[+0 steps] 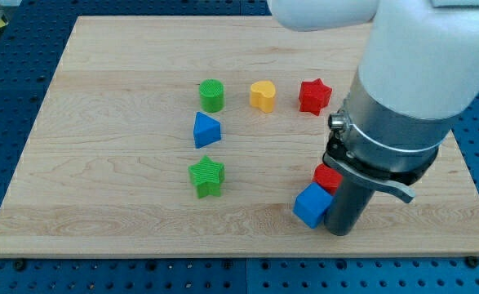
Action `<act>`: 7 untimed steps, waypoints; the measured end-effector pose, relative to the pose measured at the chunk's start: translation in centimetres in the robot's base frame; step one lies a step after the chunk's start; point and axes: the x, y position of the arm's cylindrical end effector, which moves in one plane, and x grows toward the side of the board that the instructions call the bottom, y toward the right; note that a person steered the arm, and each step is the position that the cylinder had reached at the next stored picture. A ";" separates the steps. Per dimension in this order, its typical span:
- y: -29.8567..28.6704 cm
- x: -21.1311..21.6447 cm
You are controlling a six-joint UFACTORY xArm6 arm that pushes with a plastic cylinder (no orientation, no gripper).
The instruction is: Move the blue cube horizontal left to the red circle
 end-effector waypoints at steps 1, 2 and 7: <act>-1.2 -0.2; -2.9 -0.6; -7.4 -1.6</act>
